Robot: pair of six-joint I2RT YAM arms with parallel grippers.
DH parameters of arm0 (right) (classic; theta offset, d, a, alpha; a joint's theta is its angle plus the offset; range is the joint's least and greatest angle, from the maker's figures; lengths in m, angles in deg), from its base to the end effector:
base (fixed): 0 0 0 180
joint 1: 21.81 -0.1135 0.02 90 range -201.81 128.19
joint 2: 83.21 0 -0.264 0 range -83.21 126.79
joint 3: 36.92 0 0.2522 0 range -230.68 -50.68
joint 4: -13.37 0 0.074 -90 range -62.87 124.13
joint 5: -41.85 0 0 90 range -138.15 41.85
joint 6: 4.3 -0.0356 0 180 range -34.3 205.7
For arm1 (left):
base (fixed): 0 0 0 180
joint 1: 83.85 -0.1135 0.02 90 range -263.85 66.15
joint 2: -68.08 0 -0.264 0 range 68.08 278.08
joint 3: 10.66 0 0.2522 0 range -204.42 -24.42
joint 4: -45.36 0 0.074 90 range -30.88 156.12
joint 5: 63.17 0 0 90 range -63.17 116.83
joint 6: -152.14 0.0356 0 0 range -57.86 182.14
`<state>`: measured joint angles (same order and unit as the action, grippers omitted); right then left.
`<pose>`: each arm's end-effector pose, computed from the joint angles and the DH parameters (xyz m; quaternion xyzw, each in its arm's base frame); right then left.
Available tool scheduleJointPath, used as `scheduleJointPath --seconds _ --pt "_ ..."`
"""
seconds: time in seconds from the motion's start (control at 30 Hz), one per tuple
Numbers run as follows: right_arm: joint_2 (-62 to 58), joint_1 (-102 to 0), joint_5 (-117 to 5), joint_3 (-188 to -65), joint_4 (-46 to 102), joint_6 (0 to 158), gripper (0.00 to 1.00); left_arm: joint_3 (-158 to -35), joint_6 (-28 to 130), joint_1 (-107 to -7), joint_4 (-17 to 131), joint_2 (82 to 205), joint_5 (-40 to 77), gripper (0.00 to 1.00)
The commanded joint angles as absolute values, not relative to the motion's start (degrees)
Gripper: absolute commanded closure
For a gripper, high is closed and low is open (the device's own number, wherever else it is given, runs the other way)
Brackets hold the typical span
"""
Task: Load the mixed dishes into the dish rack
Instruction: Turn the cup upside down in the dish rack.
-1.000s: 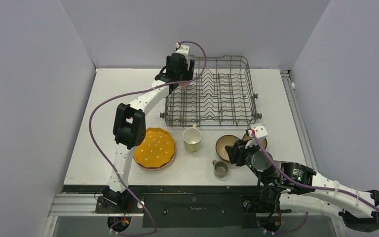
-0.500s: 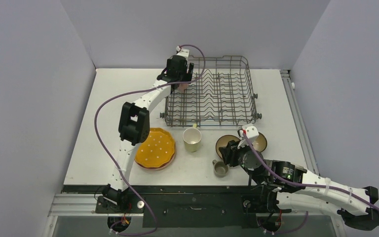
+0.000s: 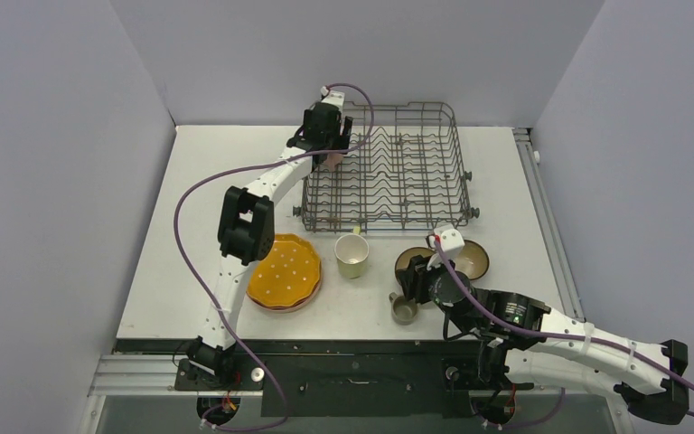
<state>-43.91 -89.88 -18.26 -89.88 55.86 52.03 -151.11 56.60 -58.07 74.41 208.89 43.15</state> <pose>0.0735 0.1350 0.2897 -0.1206 0.8334 0.2412 0.4825 0.5186 -0.2393 0.2256 0.0797 0.8540 -0.0168 0.5139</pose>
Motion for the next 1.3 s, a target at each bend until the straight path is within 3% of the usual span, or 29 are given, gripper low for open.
scheduleJointPath --seconds 0.0,0.47,0.73,1.07,1.23,1.27 --pt "-43.60 -88.85 -19.55 -89.78 52.95 51.91 0.64 -155.13 56.37 -58.45 68.24 207.91 45.11 0.98" --pt "-42.98 -86.42 -21.80 -88.96 51.87 51.80 0.63 -153.81 56.12 -58.39 67.58 208.76 44.34 0.76" --pt "-43.37 -85.27 -22.85 -88.48 51.80 51.75 0.61 -152.88 55.96 -58.36 67.05 208.63 44.21 0.56" --pt "-43.94 -84.48 -23.98 -88.87 52.36 52.07 0.58 -150.06 56.18 -58.16 65.56 206.25 44.23 0.16" --pt "-44.38 -84.31 -24.21 -89.20 52.87 52.12 0.57 -148.93 56.57 -57.93 64.88 205.11 44.48 0.01" --pt "-44.66 -84.31 -24.23 -89.23 53.12 52.03 0.57 -148.91 56.63 -57.88 64.91 204.88 44.49 0.02"
